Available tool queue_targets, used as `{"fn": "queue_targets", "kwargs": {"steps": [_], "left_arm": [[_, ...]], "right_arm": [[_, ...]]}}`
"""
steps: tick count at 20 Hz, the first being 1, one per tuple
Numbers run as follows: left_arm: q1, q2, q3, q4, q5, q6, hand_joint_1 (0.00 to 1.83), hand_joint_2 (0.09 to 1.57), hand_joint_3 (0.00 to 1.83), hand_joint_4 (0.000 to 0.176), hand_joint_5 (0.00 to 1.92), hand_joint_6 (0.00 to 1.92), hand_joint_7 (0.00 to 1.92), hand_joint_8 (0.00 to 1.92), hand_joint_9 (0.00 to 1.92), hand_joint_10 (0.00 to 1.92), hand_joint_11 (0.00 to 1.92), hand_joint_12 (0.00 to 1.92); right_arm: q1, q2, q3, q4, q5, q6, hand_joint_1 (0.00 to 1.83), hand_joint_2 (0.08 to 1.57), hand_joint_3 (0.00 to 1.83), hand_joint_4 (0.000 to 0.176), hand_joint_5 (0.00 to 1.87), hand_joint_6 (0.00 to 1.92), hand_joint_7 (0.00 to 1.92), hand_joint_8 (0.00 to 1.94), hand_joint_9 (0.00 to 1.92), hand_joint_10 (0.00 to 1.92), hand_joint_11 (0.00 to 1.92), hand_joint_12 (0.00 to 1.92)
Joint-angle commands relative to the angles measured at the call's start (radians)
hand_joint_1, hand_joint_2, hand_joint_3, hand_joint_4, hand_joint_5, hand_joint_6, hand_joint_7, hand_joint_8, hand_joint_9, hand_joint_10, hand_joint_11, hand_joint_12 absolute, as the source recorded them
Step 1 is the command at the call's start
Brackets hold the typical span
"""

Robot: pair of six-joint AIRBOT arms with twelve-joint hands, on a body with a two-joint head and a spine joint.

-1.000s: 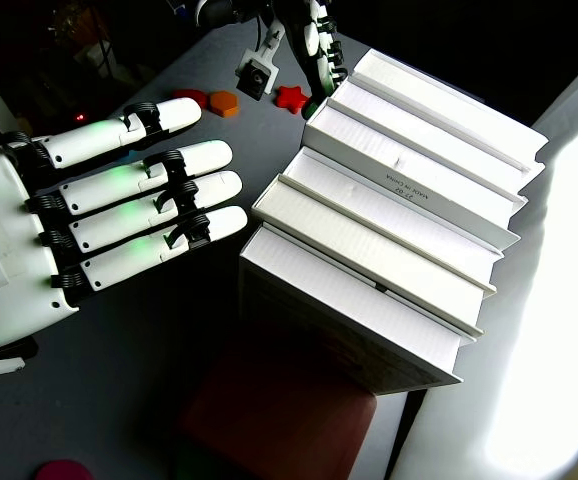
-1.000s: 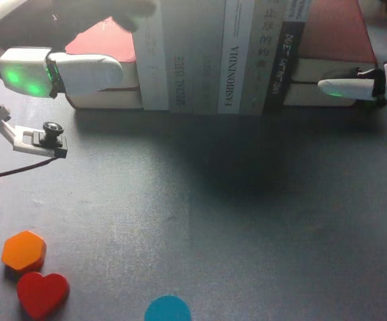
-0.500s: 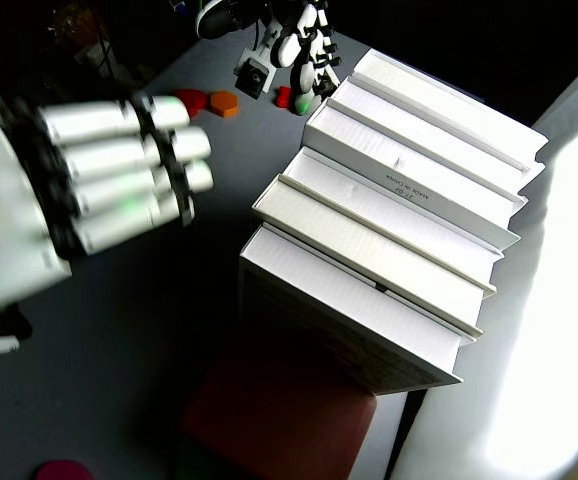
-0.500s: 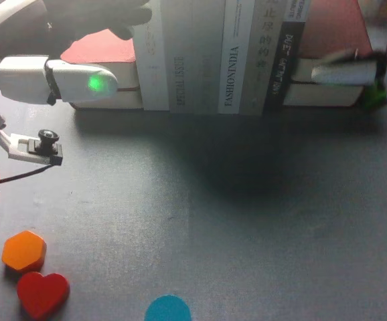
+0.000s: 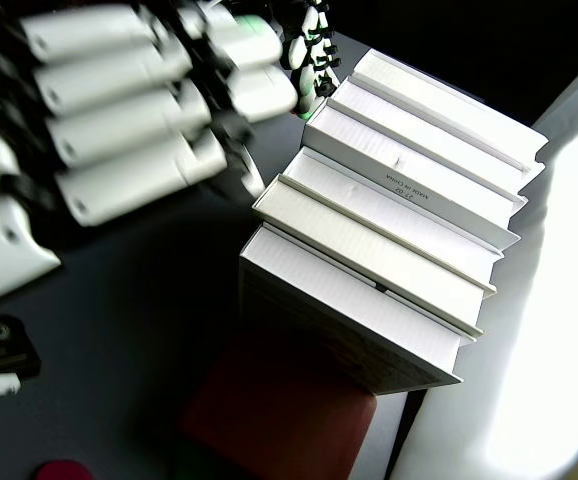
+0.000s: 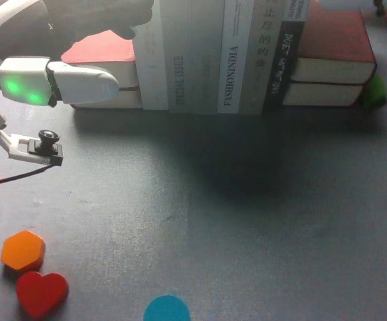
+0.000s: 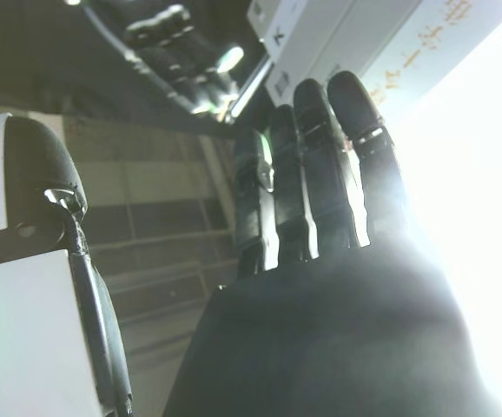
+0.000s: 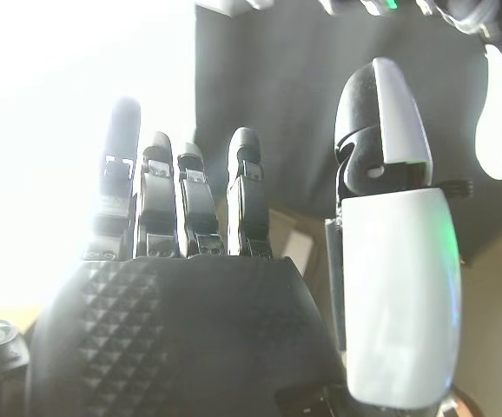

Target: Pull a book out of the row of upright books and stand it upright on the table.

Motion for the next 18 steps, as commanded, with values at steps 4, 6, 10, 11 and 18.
{"fn": "queue_targets", "kwargs": {"steps": [4,6,10,11,18], "left_arm": [[-0.008,0.006,-0.003,-0.066,-0.114,-0.009,0.94,0.90,0.01,0.069,0.35,0.01,0.28,0.00,0.34,0.02,0.00,1.35],[-0.008,0.007,-0.004,-0.066,-0.115,-0.009,0.93,0.91,0.01,0.073,0.39,0.03,0.29,0.01,0.36,0.03,0.00,1.34],[-0.007,0.007,-0.005,-0.066,-0.119,-0.009,0.91,0.92,0.01,0.089,0.39,0.02,0.30,0.01,0.36,0.03,0.00,1.25],[-0.008,0.007,-0.005,-0.066,-0.119,-0.009,0.92,0.92,0.00,0.093,0.39,0.01,0.29,0.00,0.35,0.02,0.00,1.22],[-0.022,0.010,-0.005,-0.057,-0.117,-0.009,0.92,0.94,0.01,0.067,0.37,0.00,0.32,0.01,0.39,0.03,0.00,1.25]], "right_arm": [[0.022,-0.015,0.042,0.021,-0.024,-0.015,0.27,1.07,0.01,0.148,0.18,0.00,0.00,0.00,0.00,0.00,0.00,0.00],[0.024,-0.028,0.059,0.018,-0.061,-0.035,0.09,1.08,0.01,0.155,0.18,0.01,0.00,0.00,0.00,0.00,0.00,0.00],[0.059,-0.047,0.082,-0.029,-0.136,-0.055,0.00,1.04,0.00,0.176,0.15,0.00,0.00,0.00,0.00,0.00,0.00,0.00],[0.067,-0.051,0.086,-0.038,-0.149,-0.061,0.00,1.04,0.00,0.176,0.14,0.00,0.00,0.00,0.00,0.00,0.00,0.00],[0.126,-0.098,0.115,-0.137,-0.232,-0.067,0.00,1.04,0.00,0.176,0.18,0.01,0.00,0.00,0.00,0.00,0.00,0.00]]}}
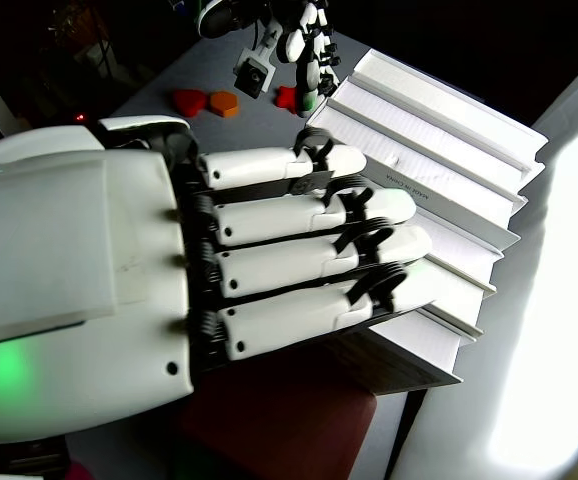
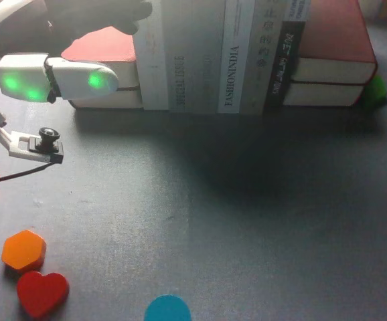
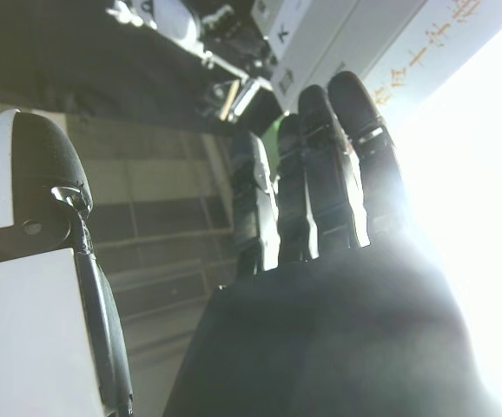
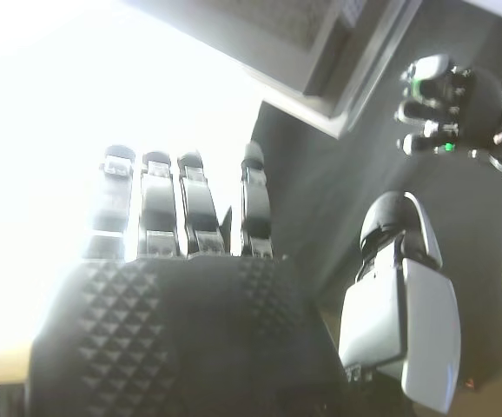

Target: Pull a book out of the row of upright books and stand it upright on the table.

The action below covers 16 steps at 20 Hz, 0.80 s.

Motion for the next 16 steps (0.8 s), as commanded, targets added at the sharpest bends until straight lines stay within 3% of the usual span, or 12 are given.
{"fn": "queue_targets", "kwargs": {"steps": [1,4,5,6,7,8,9,10,13,14,15,16], "left_arm": [[-0.013,0.009,-0.005,-0.062,-0.112,-0.009,0.92,0.94,0.00,0.066,0.36,0.00,0.32,0.00,0.39,0.03,0.00,1.21],[-0.019,0.012,-0.008,-0.057,-0.112,-0.009,0.93,0.96,0.00,0.047,0.36,0.00,0.31,0.00,0.39,0.02,0.00,1.15],[-0.023,0.010,-0.008,-0.055,-0.113,-0.009,0.88,0.98,0.01,0.039,0.36,0.00,0.32,0.01,0.40,0.02,0.00,1.18],[-0.023,0.009,-0.008,-0.053,-0.113,-0.009,0.85,0.99,0.01,0.047,0.34,0.00,0.32,0.00,0.41,0.02,0.00,1.22],[-0.023,0.011,-0.008,-0.053,-0.114,-0.009,0.87,0.99,0.01,0.045,0.34,0.00,0.32,0.00,0.42,0.02,0.00,1.23],[-0.024,0.011,-0.009,-0.053,-0.114,-0.009,0.88,0.97,0.00,0.045,0.35,0.00,0.31,0.00,0.41,0.02,0.00,1.22],[-0.025,0.011,-0.009,-0.053,-0.114,-0.009,0.88,0.98,0.00,0.045,0.36,0.01,0.32,0.01,0.43,0.02,0.00,1.22],[-0.025,0.011,-0.009,-0.053,-0.115,-0.009,0.89,0.99,0.01,0.045,0.36,0.01,0.31,0.00,0.43,0.02,0.00,1.22],[-0.025,0.009,-0.009,-0.053,-0.117,-0.009,0.90,0.98,0.00,0.051,0.38,0.01,0.35,0.01,0.45,0.02,0.00,1.26],[-0.025,0.010,-0.009,-0.053,-0.117,-0.009,0.89,0.97,0.00,0.054,0.37,0.00,0.35,0.00,0.45,0.01,0.00,1.27],[-0.025,0.010,-0.009,-0.053,-0.118,-0.009,0.90,0.97,0.00,0.053,0.37,0.00,0.37,0.01,0.45,0.01,0.00,1.29],[-0.025,0.010,-0.010,-0.053,-0.119,-0.009,0.90,0.98,0.00,0.052,0.37,0.00,0.36,0.00,0.45,0.01,0.00,1.28]], "right_arm": [[0.019,-0.004,0.008,0.042,0.062,0.003,0.00,1.05,0.00,0.176,0.19,0.02,0.00,0.00,0.00,0.00,0.00,0.00],[0.019,-0.028,0.029,0.036,0.046,0.003,0.00,1.02,0.00,0.176,0.16,0.00,0.00,0.00,0.00,0.00,0.00,0.00],[0.019,-0.036,0.035,0.033,0.038,0.003,0.00,1.03,0.00,0.129,0.12,0.00,0.00,0.00,0.00,0.00,0.00,0.00],[0.019,-0.045,0.041,0.027,0.031,0.003,0.00,1.05,0.00,0.147,0.15,0.01,0.00,0.00,0.00,0.00,0.00,0.00],[0.019,-0.056,0.048,0.017,0.024,0.003,0.00,1.08,0.01,0.103,0.09,0.00,0.00,0.00,0.00,0.00,0.00,0.00],[0.019,-0.063,0.051,0.003,0.014,0.003,0.00,1.07,0.01,0.102,0.10,0.01,0.00,0.00,0.00,0.00,0.00,0.00],[0.019,-0.066,0.053,-0.002,0.010,0.003,0.00,1.06,0.00,0.143,0.16,0.03,0.00,0.00,0.00,0.00,0.00,0.00],[0.019,-0.073,0.058,-0.006,0.005,0.003,0.00,1.04,0.00,0.169,0.18,0.04,0.00,0.00,0.00,0.00,0.00,0.00],[0.019,-0.098,0.073,-0.009,-0.004,0.004,0.00,1.04,0.00,0.176,0.17,0.02,0.00,0.00,0.00,0.00,0.01,0.01],[0.018,-0.109,0.076,-0.023,-0.007,0.008,0.00,1.05,0.00,0.176,0.16,0.02,0.00,0.00,0.00,0.00,0.13,0.06],[0.015,-0.115,0.078,-0.028,-0.010,0.009,0.00,1.08,0.00,0.176,0.17,0.02,0.00,0.00,0.00,0.00,0.02,0.77],[0.006,-0.123,0.084,-0.035,-0.012,0.015,0.00,1.08,0.00,0.176,0.19,0.01,0.00,0.00,0.00,0.00,0.00,1.05]]}}
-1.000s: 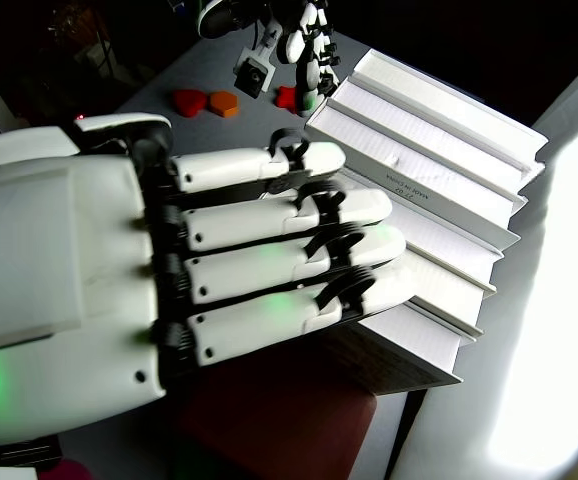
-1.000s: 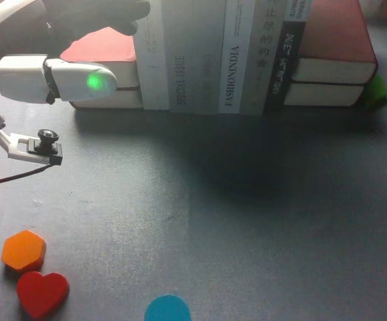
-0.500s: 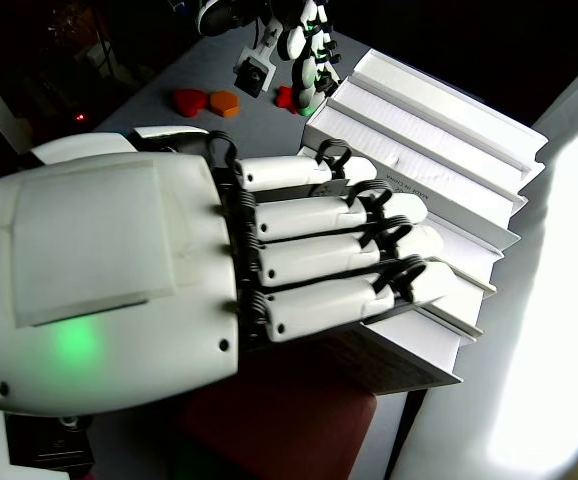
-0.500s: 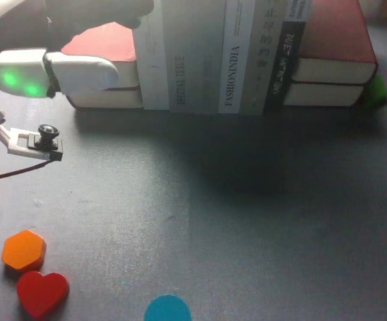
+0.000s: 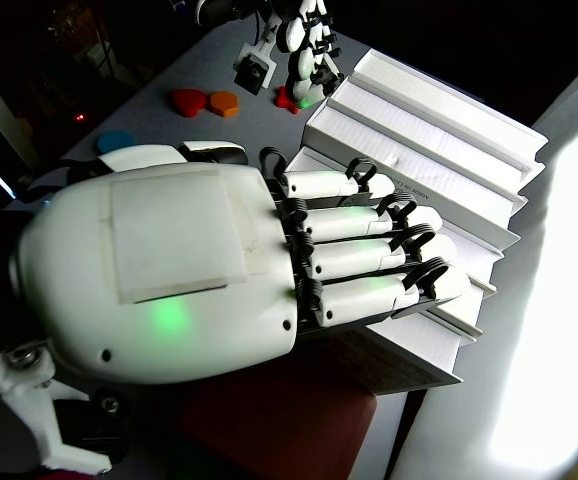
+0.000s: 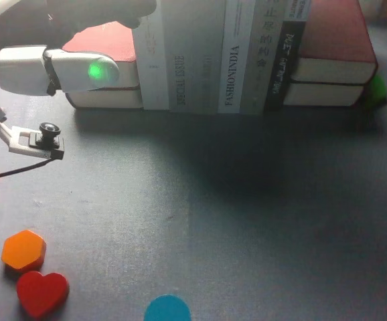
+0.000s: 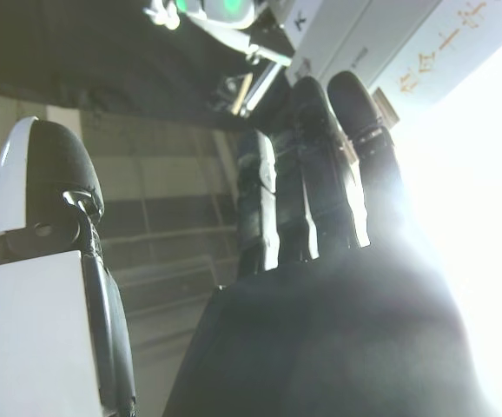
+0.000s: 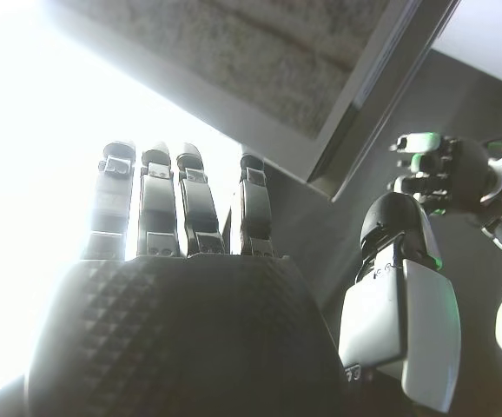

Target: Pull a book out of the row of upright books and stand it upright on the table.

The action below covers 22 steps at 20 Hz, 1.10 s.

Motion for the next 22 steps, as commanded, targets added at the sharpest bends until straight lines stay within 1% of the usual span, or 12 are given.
{"fn": "queue_targets", "kwargs": {"steps": [1,2,4,5,7,10,11,12,13,16,20,22], "left_arm": [[-0.011,0.001,-0.003,-0.065,-0.104,-0.009,0.92,0.97,0.00,0.053,0.39,0.01,0.36,0.00,0.45,0.01,0.00,1.28],[-0.009,0.001,-0.003,-0.066,-0.105,-0.009,0.90,0.98,0.00,0.066,0.37,0.00,0.31,0.00,0.41,0.00,0.00,1.19],[-0.002,0.001,-0.005,-0.074,-0.108,-0.009,0.93,0.95,0.00,0.077,0.38,0.00,0.33,0.00,0.42,0.01,0.00,1.18],[0.000,0.001,-0.005,-0.075,-0.109,-0.009,0.94,0.95,0.00,0.077,0.39,0.01,0.34,0.01,0.42,0.01,0.00,1.17],[0.000,0.000,-0.006,-0.076,-0.109,-0.009,0.92,1.01,0.01,0.088,0.38,0.00,0.34,0.00,0.43,0.01,0.00,1.20],[0.011,0.001,-0.011,-0.081,-0.110,-0.009,0.93,0.99,0.00,0.093,0.37,0.00,0.31,0.00,0.42,0.00,0.00,1.24],[0.011,0.001,-0.011,-0.082,-0.110,-0.009,0.93,0.96,0.00,0.111,0.37,0.00,0.31,0.00,0.39,0.00,0.00,1.18],[0.012,0.001,-0.011,-0.082,-0.110,-0.009,0.93,0.96,0.00,0.111,0.37,0.00,0.31,0.00,0.39,0.00,0.00,1.18],[0.014,0.000,-0.012,-0.084,-0.111,-0.009,0.92,0.97,0.00,0.090,0.36,0.00,0.30,0.00,0.40,0.01,0.00,1.23],[0.025,0.000,-0.016,-0.093,-0.113,-0.009,0.96,0.94,0.00,0.073,0.35,0.00,0.33,0.01,0.40,0.01,0.00,1.18],[0.042,-0.001,-0.024,-0.106,-0.117,-0.009,0.82,1.01,0.01,0.095,0.39,0.01,0.32,0.00,0.42,0.01,0.00,1.20],[0.055,-0.001,-0.027,-0.118,-0.121,-0.009,0.88,0.99,0.00,0.092,0.39,0.01,0.31,0.00,0.41,0.00,0.00,1.15]], "right_arm": [[0.003,-0.003,0.006,0.023,0.061,0.026,0.00,1.06,0.00,0.176,0.19,0.00,0.00,0.00,0.00,0.00,0.00,1.10],[-0.001,-0.004,0.008,0.012,0.061,0.041,0.00,1.05,0.00,0.176,0.19,0.00,0.00,0.00,0.00,0.00,0.00,1.06],[-0.003,-0.005,0.007,-0.029,0.054,0.068,0.00,1.11,0.00,0.176,0.19,0.01,0.00,0.00,0.00,0.00,0.00,0.11],[-0.003,-0.007,0.007,-0.061,0.045,0.085,0.00,1.16,0.02,0.173,0.22,0.02,0.00,0.00,0.00,0.00,0.00,0.02],[-0.003,-0.008,0.007,-0.098,0.041,0.117,0.02,1.19,0.01,0.139,0.27,0.01,0.00,0.00,0.00,0.00,0.00,0.00],[-0.003,-0.008,-0.003,-0.126,0.041,0.131,0.00,1.16,0.00,0.171,0.19,0.00,0.00,0.00,0.00,0.00,0.00,0.00],[-0.003,-0.008,-0.008,-0.157,0.041,0.160,0.00,1.13,0.00,0.171,0.18,0.00,0.00,0.00,0.00,0.00,0.00,0.00],[-0.003,-0.008,-0.011,-0.174,0.041,0.178,0.00,1.13,0.00,0.171,0.18,0.00,0.00,0.00,0.00,0.00,0.00,0.00],[-0.003,-0.008,-0.018,-0.199,0.041,0.197,0.00,1.10,0.00,0.175,0.15,0.00,0.00,0.00,0.00,0.00,0.00,0.00],[-0.003,0.021,-0.065,-0.280,0.042,0.237,0.00,1.01,0.00,0.176,0.10,0.00,0.00,0.00,0.00,0.00,0.00,0.00],[-0.001,0.109,-0.181,-0.340,0.051,0.240,0.00,1.01,0.00,0.173,0.12,0.01,0.00,0.00,0.00,0.00,0.00,0.00],[0.007,0.150,-0.241,-0.353,0.073,0.240,0.00,0.98,0.00,0.162,0.11,0.00,0.00,0.00,0.00,0.00,0.00,0.00]]}}
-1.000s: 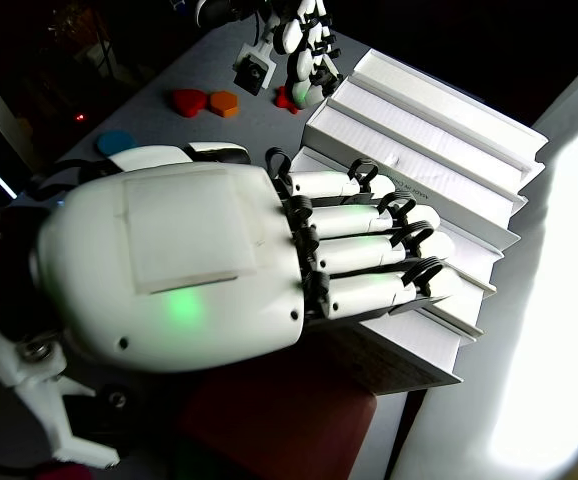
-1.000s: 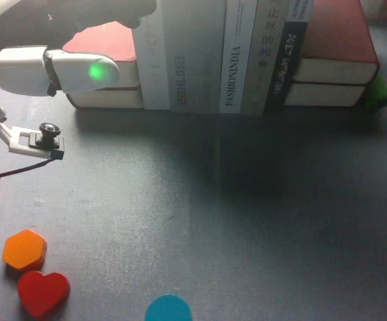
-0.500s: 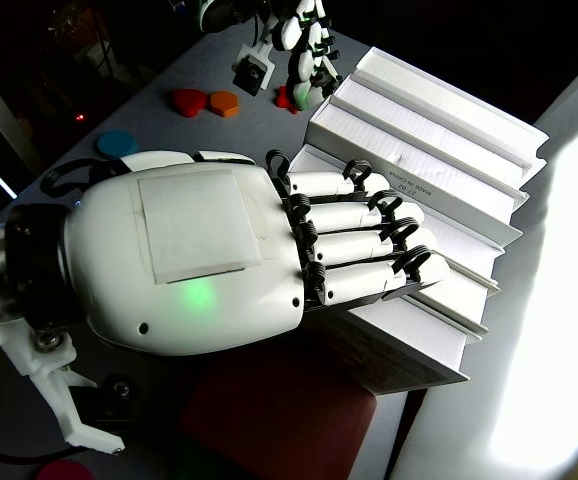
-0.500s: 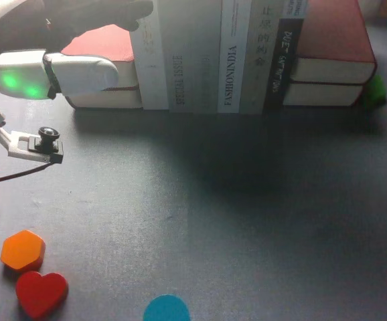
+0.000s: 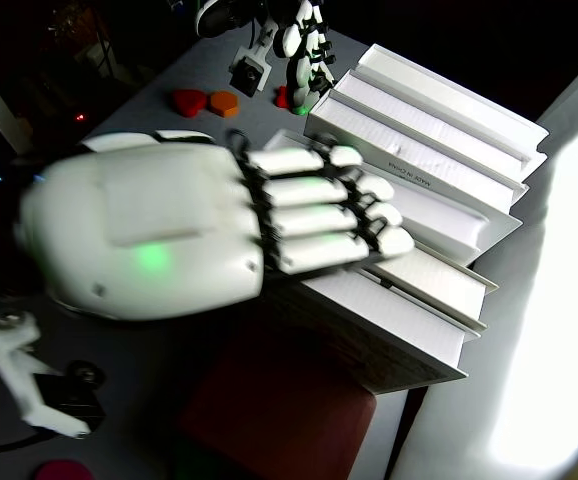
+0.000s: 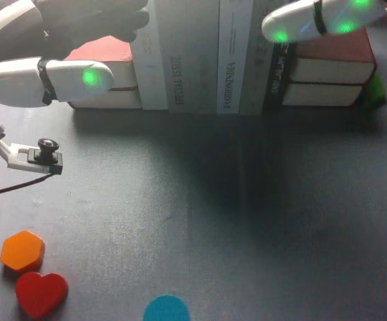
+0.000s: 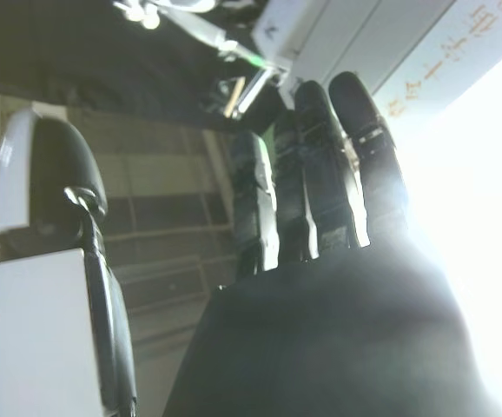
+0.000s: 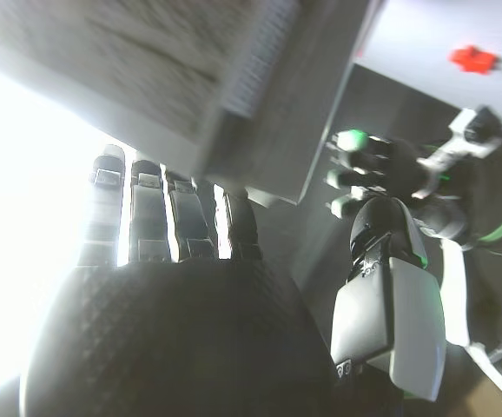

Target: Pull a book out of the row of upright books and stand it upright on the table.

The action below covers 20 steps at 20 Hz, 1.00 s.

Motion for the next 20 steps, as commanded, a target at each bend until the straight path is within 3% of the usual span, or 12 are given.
{"fn": "queue_targets", "kwargs": {"steps": [1,3,4,6,7,10,11,13,15,18,19,20], "left_arm": [[0.001,-0.001,-0.003,-0.068,-0.116,-0.009,0.86,1.01,0.01,0.097,0.39,0.01,0.30,0.00,0.39,0.00,0.00,1.09],[0.010,-0.001,-0.008,-0.077,-0.122,-0.009,0.84,1.04,0.01,0.108,0.40,0.01,0.32,0.00,0.37,0.00,0.00,1.06],[0.015,-0.001,-0.010,-0.083,-0.126,-0.009,0.91,0.98,0.00,0.091,0.40,0.00,0.34,0.01,0.39,0.01,0.00,1.15],[0.027,-0.006,-0.010,-0.097,-0.133,-0.009,0.93,0.97,0.00,0.085,0.40,0.00,0.34,0.00,0.41,0.01,0.00,1.23],[0.035,-0.006,-0.012,-0.107,-0.139,-0.009,0.99,0.95,0.00,0.097,0.44,0.01,0.37,0.01,0.45,0.02,0.00,1.28],[0.045,-0.005,-0.018,-0.118,-0.148,-0.009,0.97,0.96,0.00,0.094,0.45,0.01,0.39,0.01,0.47,0.02,0.00,1.30],[0.047,-0.005,-0.019,-0.120,-0.150,-0.009,0.95,0.96,0.00,0.072,0.42,0.00,0.38,0.00,0.44,0.01,0.00,1.29],[0.047,-0.006,-0.018,-0.120,-0.150,-0.009,0.94,0.97,0.00,0.043,0.40,0.00,0.38,0.00,0.43,0.00,0.00,1.33],[0.047,-0.008,-0.018,-0.120,-0.150,-0.009,0.95,0.96,0.00,0.068,0.43,0.01,0.43,0.01,0.47,0.01,0.00,1.32],[0.055,-0.009,-0.018,-0.123,-0.150,-0.009,1.00,0.93,0.00,0.086,0.45,0.01,0.41,0.00,0.48,0.01,0.00,1.35],[0.058,-0.009,-0.019,-0.126,-0.152,-0.009,0.95,0.95,0.00,0.093,0.46,0.01,0.40,0.00,0.48,0.02,0.00,1.35],[0.063,-0.009,-0.020,-0.131,-0.154,-0.009,0.90,0.95,0.00,0.108,0.46,0.01,0.38,0.00,0.47,0.01,0.00,1.35]], "right_arm": [[0.009,0.013,-0.035,-0.003,0.074,-0.004,0.00,0.99,0.00,0.160,0.11,0.00,0.00,0.00,0.00,0.00,0.00,0.00],[0.016,0.052,-0.088,-0.013,0.106,-0.005,0.00,1.00,0.00,0.175,0.11,0.00,0.00,0.00,0.00,0.00,0.00,0.00],[0.018,0.075,-0.120,-0.021,0.117,-0.011,0.00,1.00,0.00,0.143,0.11,0.01,0.00,0.00,0.00,0.00,0.00,0.00],[0.019,0.109,-0.161,-0.024,0.137,-0.020,0.00,0.98,0.00,0.139,0.11,0.01,0.00,0.00,0.00,0.00,0.00,0.00],[0.020,0.125,-0.181,-0.021,0.147,-0.029,0.00,0.97,0.00,0.167,0.10,0.00,0.00,0.00,0.00,0.00,0.00,0.00],[0.019,0.156,-0.223,-0.020,0.151,-0.050,0.00,1.00,0.00,0.168,0.08,0.00,0.00,0.00,0.00,0.00,0.00,0.00],[0.019,0.161,-0.229,-0.018,0.153,-0.053,0.00,1.01,0.00,0.151,0.08,0.00,0.00,0.00,0.00,0.00,0.00,0.00],[0.019,0.164,-0.230,-0.012,0.154,-0.054,0.00,1.01,0.00,0.159,0.08,0.00,0.00,0.00,0.00,0.00,0.00,0.00],[0.019,0.167,-0.229,-0.004,0.155,-0.054,0.00,1.02,0.00,0.115,0.07,0.00,0.00,0.00,0.00,0.00,0.00,0.00],[0.019,0.181,-0.238,0.008,0.168,-0.051,0.00,1.04,0.01,0.131,0.01,0.00,0.00,0.00,0.00,0.00,0.00,0.00],[0.019,0.187,-0.243,0.013,0.174,-0.047,0.00,1.07,0.02,0.082,0.02,0.01,0.00,0.00,0.00,0.00,0.00,0.00],[0.019,0.195,-0.250,0.023,0.196,-0.038,0.09,1.12,0.04,0.119,0.05,0.02,0.00,0.00,0.00,0.00,0.00,0.00]]}}
